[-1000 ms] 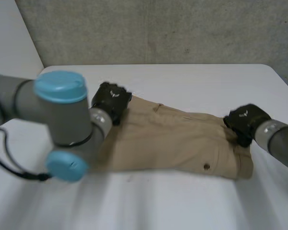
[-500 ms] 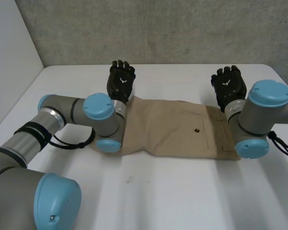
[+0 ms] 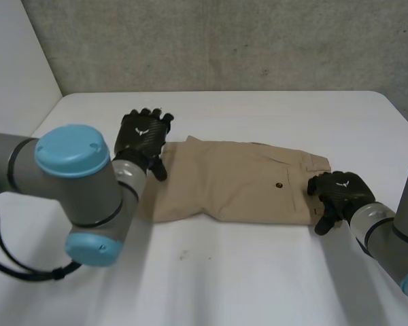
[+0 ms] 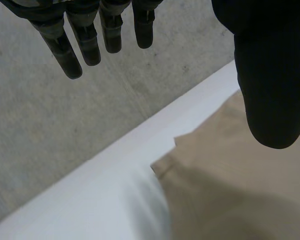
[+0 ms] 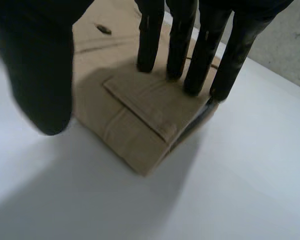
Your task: Fold the shorts.
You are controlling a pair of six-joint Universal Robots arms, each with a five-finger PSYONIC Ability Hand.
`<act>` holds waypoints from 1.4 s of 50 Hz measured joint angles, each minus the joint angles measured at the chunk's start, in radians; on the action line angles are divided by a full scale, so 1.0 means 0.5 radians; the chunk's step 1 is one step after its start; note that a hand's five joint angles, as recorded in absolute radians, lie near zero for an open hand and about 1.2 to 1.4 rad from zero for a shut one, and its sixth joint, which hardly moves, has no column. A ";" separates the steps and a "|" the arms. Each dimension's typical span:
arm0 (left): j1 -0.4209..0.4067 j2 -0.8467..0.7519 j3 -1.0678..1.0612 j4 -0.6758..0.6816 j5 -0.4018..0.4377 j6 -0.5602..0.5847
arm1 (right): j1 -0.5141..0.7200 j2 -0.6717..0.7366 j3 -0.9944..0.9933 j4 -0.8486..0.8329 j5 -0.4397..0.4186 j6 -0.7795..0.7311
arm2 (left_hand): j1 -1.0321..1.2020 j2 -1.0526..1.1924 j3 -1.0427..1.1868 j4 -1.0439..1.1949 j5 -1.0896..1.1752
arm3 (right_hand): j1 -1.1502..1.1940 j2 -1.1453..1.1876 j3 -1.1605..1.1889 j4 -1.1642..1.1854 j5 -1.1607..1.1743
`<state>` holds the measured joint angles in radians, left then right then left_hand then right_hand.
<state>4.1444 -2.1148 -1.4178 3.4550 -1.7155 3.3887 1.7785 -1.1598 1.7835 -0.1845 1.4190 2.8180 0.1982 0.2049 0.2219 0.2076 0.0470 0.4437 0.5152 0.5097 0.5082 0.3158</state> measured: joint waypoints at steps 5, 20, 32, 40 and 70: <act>0.013 0.067 -0.135 -0.001 0.001 -0.060 | -0.050 0.109 -0.016 -0.136 0.009 -0.032 | 0.000 0.000 0.000 0.000 0.000 | 0.857 1.224 1.197 1.227 1.147; 0.082 0.323 -0.276 -0.005 -0.005 -0.039 | -0.243 -0.097 -0.137 -0.160 0.117 -0.654 | 0.000 0.000 0.000 0.000 0.000 | 1.022 1.323 1.273 1.367 1.209; 0.126 0.521 -0.340 -0.002 -0.010 -0.052 | 0.618 0.109 -0.656 -0.148 -0.005 -1.026 | 0.000 0.000 0.000 0.000 0.000 | 1.040 1.331 1.365 1.376 1.273; 0.132 0.502 -0.242 -0.007 -0.014 -0.052 | 0.972 0.373 -0.756 -0.129 -0.214 -0.807 | 0.000 0.000 0.000 0.000 0.000 | 0.595 0.854 0.895 0.895 0.834; -0.260 -0.654 0.869 -0.908 -0.003 -0.405 | 0.458 0.644 -1.269 0.703 -0.148 0.277 | 0.000 0.000 0.000 0.000 0.000 | -0.494 -0.586 -0.592 -0.537 -0.489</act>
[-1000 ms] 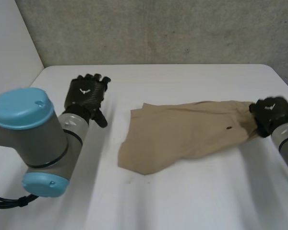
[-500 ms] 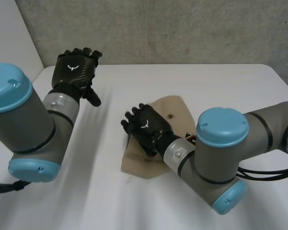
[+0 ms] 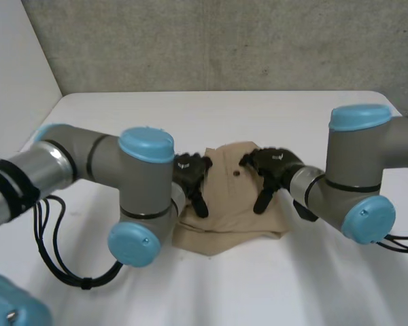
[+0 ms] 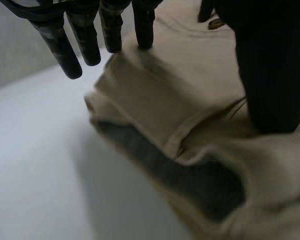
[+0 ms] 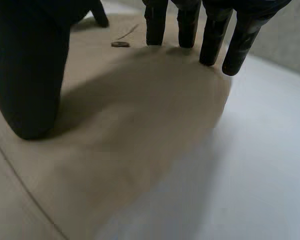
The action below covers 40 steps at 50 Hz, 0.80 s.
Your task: Fold the shorts.
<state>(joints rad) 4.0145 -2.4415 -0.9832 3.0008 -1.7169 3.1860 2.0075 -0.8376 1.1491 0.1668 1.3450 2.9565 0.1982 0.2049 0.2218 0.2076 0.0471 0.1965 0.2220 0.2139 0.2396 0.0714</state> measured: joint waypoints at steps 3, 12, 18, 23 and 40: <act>0.000 -0.026 0.012 -0.025 -0.032 0.012 | -0.009 0.044 -0.011 0.012 0.002 -0.059 | 0.000 0.000 0.000 0.000 0.000 | -0.002 -0.008 -0.002 0.000 0.000; -0.001 0.064 0.013 -0.137 -0.168 0.216 | -0.014 -0.005 -0.012 0.008 -0.002 -0.290 | -0.039 0.000 0.000 0.000 0.000 | -0.050 -0.013 -0.030 0.000 -0.004; 0.010 0.420 -0.034 -0.150 -0.159 0.242 | -0.013 -0.372 0.016 -0.069 0.053 -0.191 | -0.040 0.000 0.000 0.000 0.000 | -0.050 -0.013 -0.030 0.000 -0.007; 0.120 0.913 -0.151 -0.150 -0.150 0.228 | -0.035 -0.758 0.057 -0.188 0.315 0.044 | -0.040 0.000 0.000 0.000 0.000 | -0.050 -0.013 -0.030 0.000 -0.007; 0.599 1.594 -0.506 -0.347 0.238 -0.066 | -0.162 -1.091 0.162 0.040 0.548 0.078 | -0.040 0.000 0.000 0.000 0.000 | -0.050 -0.013 -0.030 0.000 -0.007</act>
